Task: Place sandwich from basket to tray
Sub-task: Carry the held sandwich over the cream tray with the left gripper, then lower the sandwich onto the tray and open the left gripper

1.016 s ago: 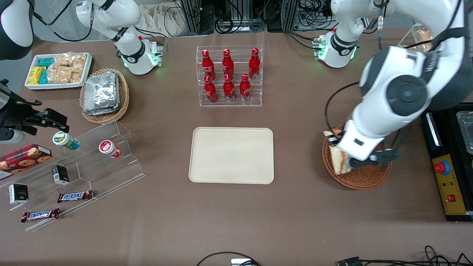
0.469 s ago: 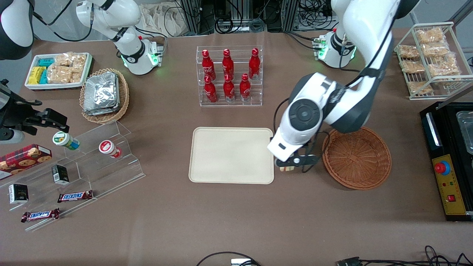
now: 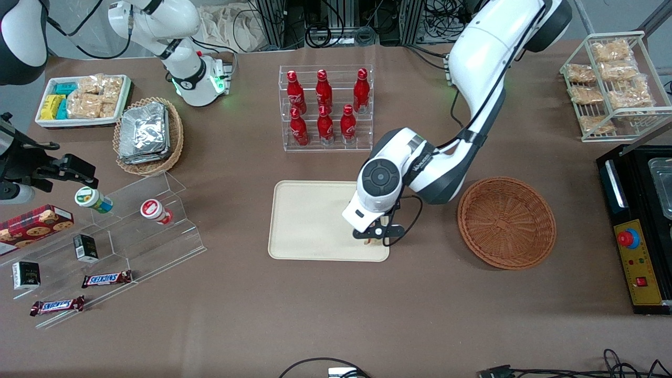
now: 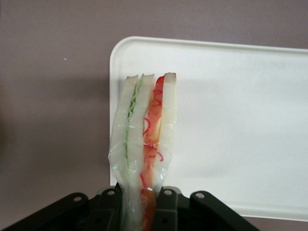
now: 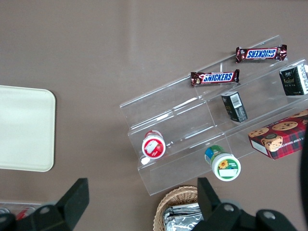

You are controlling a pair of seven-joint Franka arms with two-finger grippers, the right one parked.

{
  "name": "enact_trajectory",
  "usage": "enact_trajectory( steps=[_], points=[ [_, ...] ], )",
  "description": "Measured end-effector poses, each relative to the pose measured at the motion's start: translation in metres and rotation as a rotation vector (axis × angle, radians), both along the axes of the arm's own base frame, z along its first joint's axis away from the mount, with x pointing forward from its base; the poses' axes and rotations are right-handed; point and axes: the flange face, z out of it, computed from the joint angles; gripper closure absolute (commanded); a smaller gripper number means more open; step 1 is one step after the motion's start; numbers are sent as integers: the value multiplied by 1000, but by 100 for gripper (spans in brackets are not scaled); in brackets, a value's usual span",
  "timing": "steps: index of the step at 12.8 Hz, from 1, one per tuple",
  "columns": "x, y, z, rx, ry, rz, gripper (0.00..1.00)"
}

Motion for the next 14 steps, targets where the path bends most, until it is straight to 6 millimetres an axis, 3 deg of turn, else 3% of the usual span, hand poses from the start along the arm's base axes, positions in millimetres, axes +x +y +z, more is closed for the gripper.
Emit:
enact_trajectory(
  steps=[3,6,7,8,9,14],
  points=[
    [0,-5,-26,-12,2,-1,100],
    [1,-5,-51,-12,15,2,84],
    [1,-5,-57,-11,20,3,72],
    [0,-5,-61,-9,24,3,32],
    [0,-5,-63,-8,26,3,0],
    [1,-5,-63,-9,24,3,0]
  ],
)
